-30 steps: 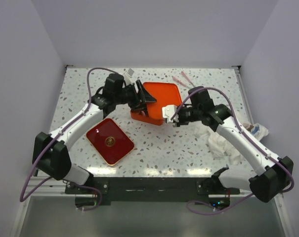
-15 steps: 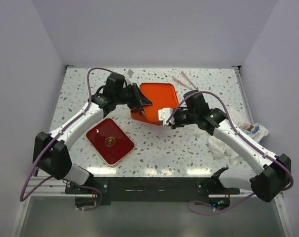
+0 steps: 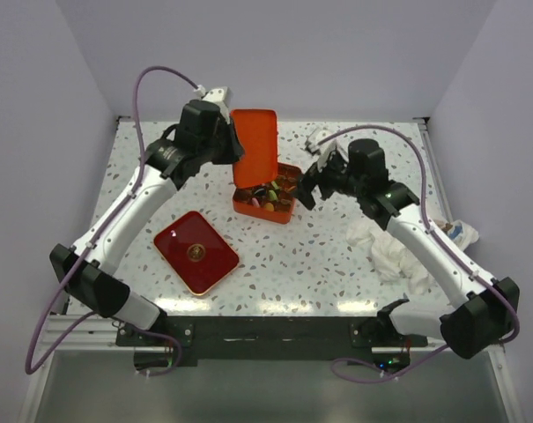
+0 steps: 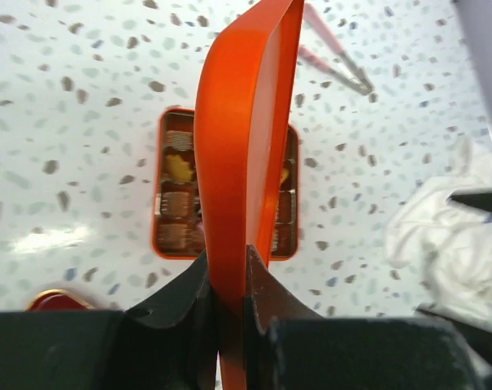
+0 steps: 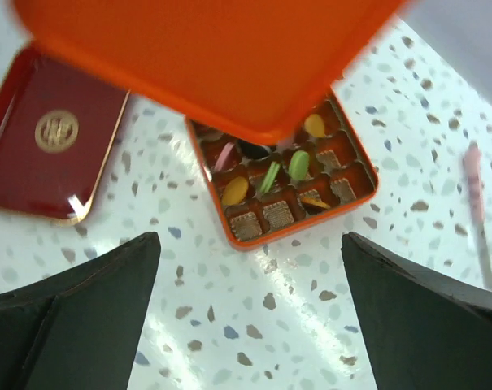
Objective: Pack the cookies
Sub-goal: Pick up the box lid from the center of the board.
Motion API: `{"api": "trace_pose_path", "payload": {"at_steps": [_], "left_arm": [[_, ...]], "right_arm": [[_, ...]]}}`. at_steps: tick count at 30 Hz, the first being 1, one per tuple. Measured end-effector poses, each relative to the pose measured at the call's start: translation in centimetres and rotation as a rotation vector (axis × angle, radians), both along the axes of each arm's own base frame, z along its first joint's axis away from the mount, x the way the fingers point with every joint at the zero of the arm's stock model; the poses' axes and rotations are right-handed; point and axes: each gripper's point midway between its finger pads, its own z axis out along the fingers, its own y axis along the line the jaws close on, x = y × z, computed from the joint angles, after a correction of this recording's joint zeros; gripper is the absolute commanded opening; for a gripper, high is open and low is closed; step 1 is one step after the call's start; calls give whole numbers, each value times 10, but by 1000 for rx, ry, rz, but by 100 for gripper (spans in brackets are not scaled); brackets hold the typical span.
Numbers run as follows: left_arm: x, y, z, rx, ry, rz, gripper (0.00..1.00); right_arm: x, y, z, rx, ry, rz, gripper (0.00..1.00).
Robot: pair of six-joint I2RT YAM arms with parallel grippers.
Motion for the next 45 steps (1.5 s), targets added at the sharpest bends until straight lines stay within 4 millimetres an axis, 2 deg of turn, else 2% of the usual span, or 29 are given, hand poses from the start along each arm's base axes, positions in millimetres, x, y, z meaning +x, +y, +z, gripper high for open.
{"api": "trace_pose_path", "payload": {"at_steps": [3,6,10,13,18,20,23,26,29,33,40,45], "left_arm": [[-5,9,7,198,-124,-8,0],[-12,15,5,385,-206,-11,0],[-16,22,-7,643,-299,-37,0],[-22,31,-26,823,-368,-84,0],[-45,43,-47,1002,-502,-212,0],[-51,52,-43,1042,-577,-223,0],[-55,59,-27,1070,-712,-201,0],[-58,56,-13,1105,-827,-183,0],[-57,45,-7,1165,-905,-200,0],[-53,31,-6,1249,-954,-244,0],[-50,26,-1,1294,-990,-248,0],[-50,26,4,1288,-1004,-230,0]], "right_arm": [[33,-16,12,170,165,-169,88],[54,-13,9,319,356,-236,88],[50,10,-5,434,605,-224,87],[54,24,2,523,750,-213,86],[64,27,19,688,939,-223,86],[64,28,22,757,1025,-235,86],[59,32,18,820,1158,-273,88],[51,37,12,843,1278,-323,89],[44,46,9,845,1353,-360,90],[38,54,10,850,1414,-379,90],[34,55,14,875,1464,-405,85],[28,55,31,896,1445,-374,79]]}}
